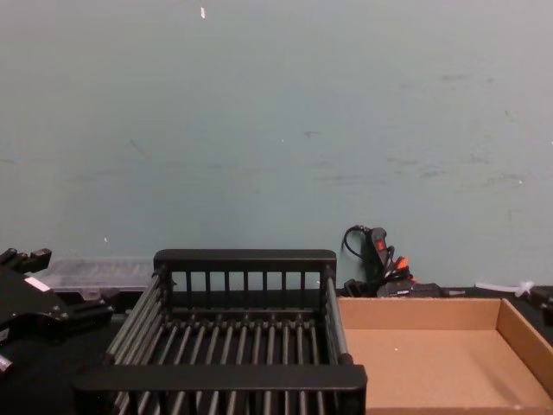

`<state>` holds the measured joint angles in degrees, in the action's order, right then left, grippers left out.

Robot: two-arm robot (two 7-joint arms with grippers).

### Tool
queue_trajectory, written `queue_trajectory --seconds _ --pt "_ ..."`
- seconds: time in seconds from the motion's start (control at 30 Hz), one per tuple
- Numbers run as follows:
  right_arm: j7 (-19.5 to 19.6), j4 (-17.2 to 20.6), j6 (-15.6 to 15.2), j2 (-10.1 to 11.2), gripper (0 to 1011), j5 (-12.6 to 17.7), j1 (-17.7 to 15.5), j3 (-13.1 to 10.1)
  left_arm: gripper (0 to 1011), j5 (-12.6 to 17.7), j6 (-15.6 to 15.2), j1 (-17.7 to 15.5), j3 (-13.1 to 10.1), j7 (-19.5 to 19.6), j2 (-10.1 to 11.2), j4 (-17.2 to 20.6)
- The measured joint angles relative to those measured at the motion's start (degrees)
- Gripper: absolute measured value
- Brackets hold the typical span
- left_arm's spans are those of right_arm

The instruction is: Pick up the white tape and place it into the black box , Pick up the silver tape and place it into the brown box.

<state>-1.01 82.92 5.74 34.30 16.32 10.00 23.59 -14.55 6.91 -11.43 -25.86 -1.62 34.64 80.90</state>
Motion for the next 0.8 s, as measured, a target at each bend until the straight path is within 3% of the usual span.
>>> queue_trajectory --seconds 0.4,0.8 --pt "-4.47 5.83 -3.66 0.88 1000 5.25 -4.45 -3.66 1001 0.0 0.0 0.0 0.0 0.0 0.0 0.0" --pt "-7.35 11.61 -6.01 1.97 1000 7.93 -9.95 -6.14 1001 0.0 0.0 0.0 0.0 0.0 0.0 0.0"
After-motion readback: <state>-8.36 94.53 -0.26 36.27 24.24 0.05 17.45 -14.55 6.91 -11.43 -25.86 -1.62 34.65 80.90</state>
